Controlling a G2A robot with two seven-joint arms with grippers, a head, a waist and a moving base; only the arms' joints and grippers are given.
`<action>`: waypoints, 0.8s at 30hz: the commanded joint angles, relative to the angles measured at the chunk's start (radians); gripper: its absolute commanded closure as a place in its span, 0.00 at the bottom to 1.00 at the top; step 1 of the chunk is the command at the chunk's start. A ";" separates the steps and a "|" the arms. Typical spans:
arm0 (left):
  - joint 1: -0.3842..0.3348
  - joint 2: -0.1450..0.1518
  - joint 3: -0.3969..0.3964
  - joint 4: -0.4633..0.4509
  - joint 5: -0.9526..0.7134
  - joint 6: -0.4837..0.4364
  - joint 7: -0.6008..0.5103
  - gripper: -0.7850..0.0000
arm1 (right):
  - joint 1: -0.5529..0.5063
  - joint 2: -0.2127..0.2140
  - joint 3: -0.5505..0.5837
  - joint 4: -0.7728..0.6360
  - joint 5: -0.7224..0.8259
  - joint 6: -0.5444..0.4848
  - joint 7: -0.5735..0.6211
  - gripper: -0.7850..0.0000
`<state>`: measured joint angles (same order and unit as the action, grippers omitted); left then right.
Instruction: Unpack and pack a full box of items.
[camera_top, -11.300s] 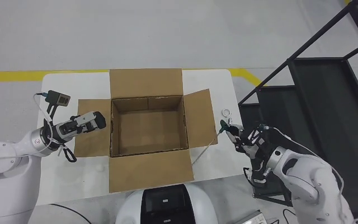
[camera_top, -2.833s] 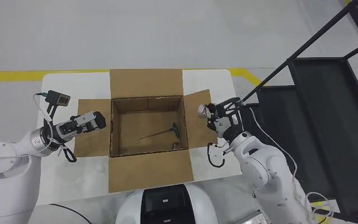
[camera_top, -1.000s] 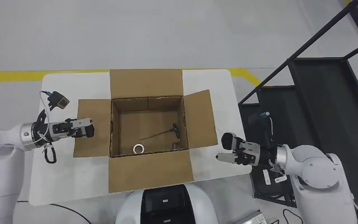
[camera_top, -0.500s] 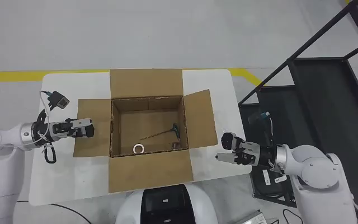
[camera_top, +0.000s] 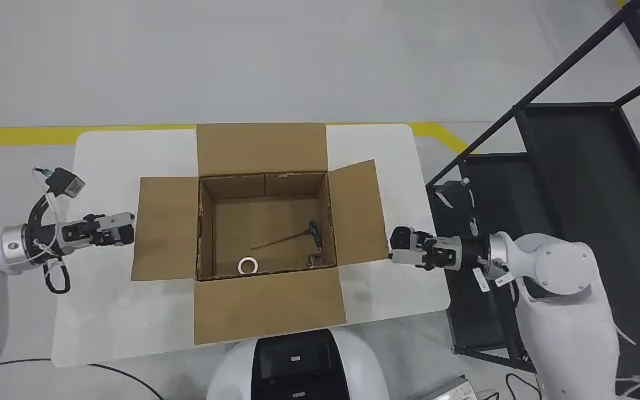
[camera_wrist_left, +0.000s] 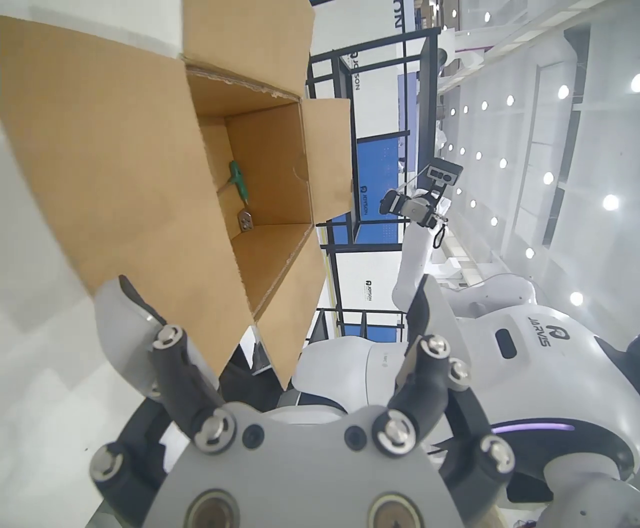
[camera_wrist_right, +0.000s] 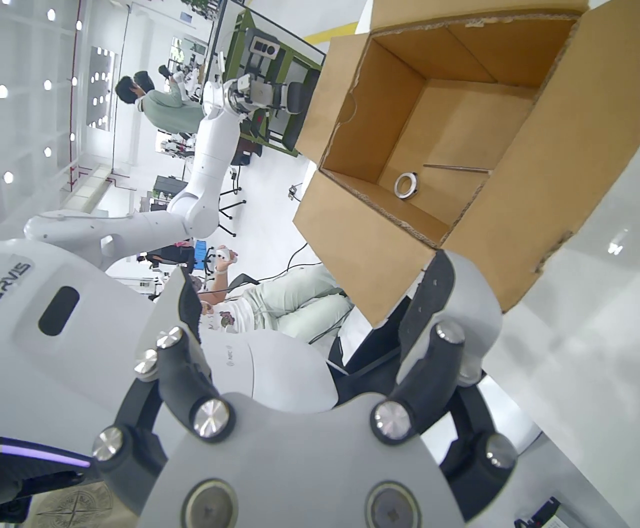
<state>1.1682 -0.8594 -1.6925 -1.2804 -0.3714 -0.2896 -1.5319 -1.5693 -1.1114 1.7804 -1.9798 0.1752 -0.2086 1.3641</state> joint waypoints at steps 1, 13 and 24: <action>-0.015 0.002 -0.005 0.060 -0.011 -0.024 0.025 0.00 | 0.040 0.002 -0.034 0.046 0.003 0.017 -0.004 0.00; -0.123 -0.028 0.166 0.264 -0.037 -0.027 0.106 0.00 | 0.119 0.013 -0.163 0.143 0.056 0.043 0.027 0.00; -0.154 -0.046 0.234 0.278 -0.310 0.005 -0.004 0.00 | 0.144 0.026 -0.166 0.094 0.125 0.044 0.008 0.00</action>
<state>1.0047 -0.9088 -1.4596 -0.9852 -0.6607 -0.2834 -1.5368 -1.4225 -1.0878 1.5932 -1.8803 0.3210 -0.1619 1.4091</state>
